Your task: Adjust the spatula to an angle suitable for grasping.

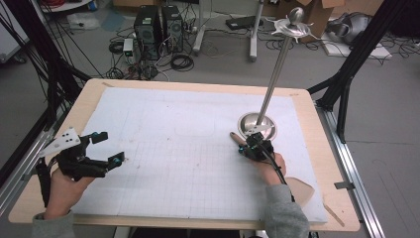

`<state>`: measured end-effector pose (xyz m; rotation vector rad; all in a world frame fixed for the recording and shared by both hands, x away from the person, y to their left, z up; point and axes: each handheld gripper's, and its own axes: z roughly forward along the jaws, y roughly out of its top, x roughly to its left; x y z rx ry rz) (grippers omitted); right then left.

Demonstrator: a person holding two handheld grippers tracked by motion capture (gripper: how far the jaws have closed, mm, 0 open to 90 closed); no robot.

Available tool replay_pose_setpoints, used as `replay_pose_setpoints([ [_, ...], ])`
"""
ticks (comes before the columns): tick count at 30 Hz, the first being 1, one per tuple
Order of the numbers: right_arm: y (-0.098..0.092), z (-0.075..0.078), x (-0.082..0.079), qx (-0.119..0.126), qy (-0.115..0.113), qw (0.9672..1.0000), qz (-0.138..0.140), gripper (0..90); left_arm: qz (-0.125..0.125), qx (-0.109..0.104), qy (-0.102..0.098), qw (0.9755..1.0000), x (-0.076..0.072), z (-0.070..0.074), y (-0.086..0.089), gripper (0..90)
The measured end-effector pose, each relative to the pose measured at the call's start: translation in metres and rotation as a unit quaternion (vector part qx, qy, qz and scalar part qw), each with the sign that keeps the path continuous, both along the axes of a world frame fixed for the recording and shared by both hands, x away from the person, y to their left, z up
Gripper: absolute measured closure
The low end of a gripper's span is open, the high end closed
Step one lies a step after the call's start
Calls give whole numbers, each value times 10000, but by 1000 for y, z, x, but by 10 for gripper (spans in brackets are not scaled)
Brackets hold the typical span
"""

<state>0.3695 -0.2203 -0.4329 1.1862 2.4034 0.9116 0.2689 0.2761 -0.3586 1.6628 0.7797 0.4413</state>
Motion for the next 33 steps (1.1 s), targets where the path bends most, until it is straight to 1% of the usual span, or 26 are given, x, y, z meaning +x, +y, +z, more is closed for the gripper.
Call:
replay_pose_setpoints([
  [2,-2,4,-3,137,-41,9999,19,900,-2,-2,8,10000,0,0,0,17],
  [5,-7,10,-7,252,-87,9996,28,900,2,-6,2,10000,1,0,0,17],
  [7,-11,14,-10,263,-120,9996,13,900,-5,-18,6,10000,1,0,-1,17],
  [9,-16,20,-15,372,-157,9992,28,900,-12,7,-3,10000,1,0,-1,17],
  [16,-36,36,-34,463,-323,9983,118,900,-25,43,46,10000,3,-3,-4,17],
  [20,-48,39,-43,464,-382,9981,101,900,-47,38,73,10000,4,-4,-5,17],
  [23,-57,39,-50,490,-474,9976,133,900,-45,52,77,9999,3,-4,-6,17],
  [25,-62,38,-54,531,-488,9973,114,897,-56,31,82,9999,3,-3,-6,17],
  [27,-67,37,-57,595,-429,9973,96,891,-50,24,69,10000,3,-4,-6,17],
  [29,-71,36,-60,590,-454,9972,43,862,-49,34,70,10000,3,-3,-5,17],
  [31,-75,36,-62,652,-381,9971,25,791,-40,30,66,10000,3,-3,-4,17],
  [32,-76,36,-63,632,-359,9973,37,762,-33,33,60,10000,3,-3,-4,17],
  [33,-76,36,-65,615,-362,9974,52,701,-25,23,60,10000,3,-3,-4,17],
])
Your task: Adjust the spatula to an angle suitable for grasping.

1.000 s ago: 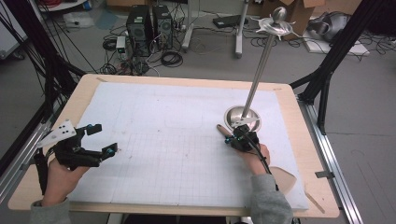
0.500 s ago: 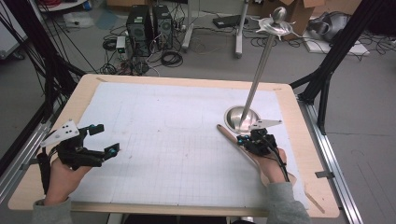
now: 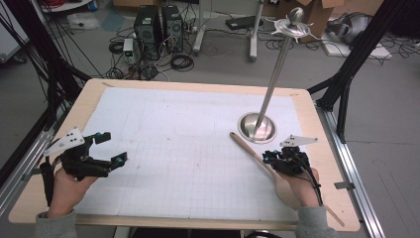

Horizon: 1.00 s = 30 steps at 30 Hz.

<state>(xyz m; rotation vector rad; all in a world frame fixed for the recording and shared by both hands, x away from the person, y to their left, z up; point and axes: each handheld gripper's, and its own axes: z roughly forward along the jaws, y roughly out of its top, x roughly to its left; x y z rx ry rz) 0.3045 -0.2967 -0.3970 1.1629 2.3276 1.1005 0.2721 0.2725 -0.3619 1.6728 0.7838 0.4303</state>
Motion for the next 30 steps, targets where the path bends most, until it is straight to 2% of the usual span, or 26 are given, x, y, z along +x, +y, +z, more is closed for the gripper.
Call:
replay_pose_setpoints([
  [3,-2,2,-4,255,62,9997,-23,556,18,-7,15,10000,0,0,1,17],
  [9,-6,10,-10,187,-187,9995,-153,320,27,-7,4,10000,0,0,1,17],
  [12,-9,17,-13,374,-162,9992,-44,226,40,-2,-2,10000,1,0,1,17],
  [15,-10,22,-15,421,-174,9990,19,199,31,3,7,10000,1,0,1,17],
  [17,-12,24,-15,334,-150,9993,92,179,28,-10,-16,10000,1,1,1,17],
  [19,-15,28,-16,242,-212,9995,33,179,20,-1,-35,10000,1,1,1,17],
  [21,-18,32,-19,309,-296,9991,-3,179,22,-2,-31,10000,1,1,1,17],
  [24,-21,31,-21,275,-357,9990,-70,180,30,14,-24,10000,1,1,1,17],
  [30,-20,17,-15,127,-108,9998,-83,180,-12,24,-76,10000,-1,3,-1,17],
])
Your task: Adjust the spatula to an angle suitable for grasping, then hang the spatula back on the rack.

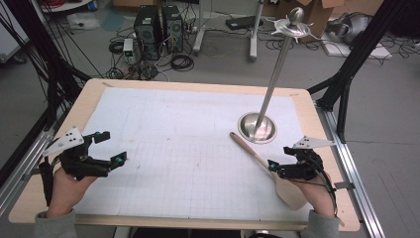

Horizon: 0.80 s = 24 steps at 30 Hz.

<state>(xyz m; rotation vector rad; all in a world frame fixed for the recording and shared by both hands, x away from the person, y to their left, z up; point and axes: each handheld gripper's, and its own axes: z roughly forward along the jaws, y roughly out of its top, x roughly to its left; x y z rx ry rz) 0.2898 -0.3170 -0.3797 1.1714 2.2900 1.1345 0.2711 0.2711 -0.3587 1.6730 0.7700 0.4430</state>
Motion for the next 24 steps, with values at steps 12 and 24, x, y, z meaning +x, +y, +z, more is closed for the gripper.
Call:
replay_pose_setpoints([
  [12,5,-9,6,-260,47,9996,27,181,-24,-12,0,10000,1,0,0,17],
  [24,7,-13,9,-275,40,9996,33,181,-45,27,39,10000,1,-2,-2,17],
])
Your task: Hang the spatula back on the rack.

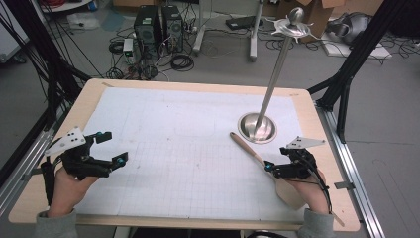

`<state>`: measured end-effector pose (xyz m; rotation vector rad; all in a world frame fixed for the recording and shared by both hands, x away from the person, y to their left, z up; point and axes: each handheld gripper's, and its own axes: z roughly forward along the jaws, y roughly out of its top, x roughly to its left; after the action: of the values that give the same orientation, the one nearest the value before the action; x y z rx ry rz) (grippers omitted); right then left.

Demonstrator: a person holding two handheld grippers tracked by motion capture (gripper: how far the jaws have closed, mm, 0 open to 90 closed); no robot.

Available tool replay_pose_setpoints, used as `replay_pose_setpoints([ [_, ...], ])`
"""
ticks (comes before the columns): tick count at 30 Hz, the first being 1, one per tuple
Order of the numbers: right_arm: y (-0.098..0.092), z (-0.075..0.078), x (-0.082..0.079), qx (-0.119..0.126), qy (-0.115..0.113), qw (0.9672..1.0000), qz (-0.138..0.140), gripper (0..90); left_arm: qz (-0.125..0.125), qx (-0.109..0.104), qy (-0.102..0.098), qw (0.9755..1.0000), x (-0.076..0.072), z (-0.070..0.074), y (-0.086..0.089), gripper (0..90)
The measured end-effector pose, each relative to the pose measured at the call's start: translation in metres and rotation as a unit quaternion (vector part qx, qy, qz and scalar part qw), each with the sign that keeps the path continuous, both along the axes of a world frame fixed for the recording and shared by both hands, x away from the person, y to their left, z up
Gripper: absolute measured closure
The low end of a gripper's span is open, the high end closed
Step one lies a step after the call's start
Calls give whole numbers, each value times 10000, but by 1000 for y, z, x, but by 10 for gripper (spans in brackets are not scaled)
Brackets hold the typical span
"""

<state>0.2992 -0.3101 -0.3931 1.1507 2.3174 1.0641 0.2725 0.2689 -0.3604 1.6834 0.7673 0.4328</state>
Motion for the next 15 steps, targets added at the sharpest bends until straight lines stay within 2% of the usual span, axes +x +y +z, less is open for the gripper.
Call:
replay_pose_setpoints([
  [15,6,-7,8,-227,174,9996,-52,184,43,21,-14,10000,-3,0,3,17],
])
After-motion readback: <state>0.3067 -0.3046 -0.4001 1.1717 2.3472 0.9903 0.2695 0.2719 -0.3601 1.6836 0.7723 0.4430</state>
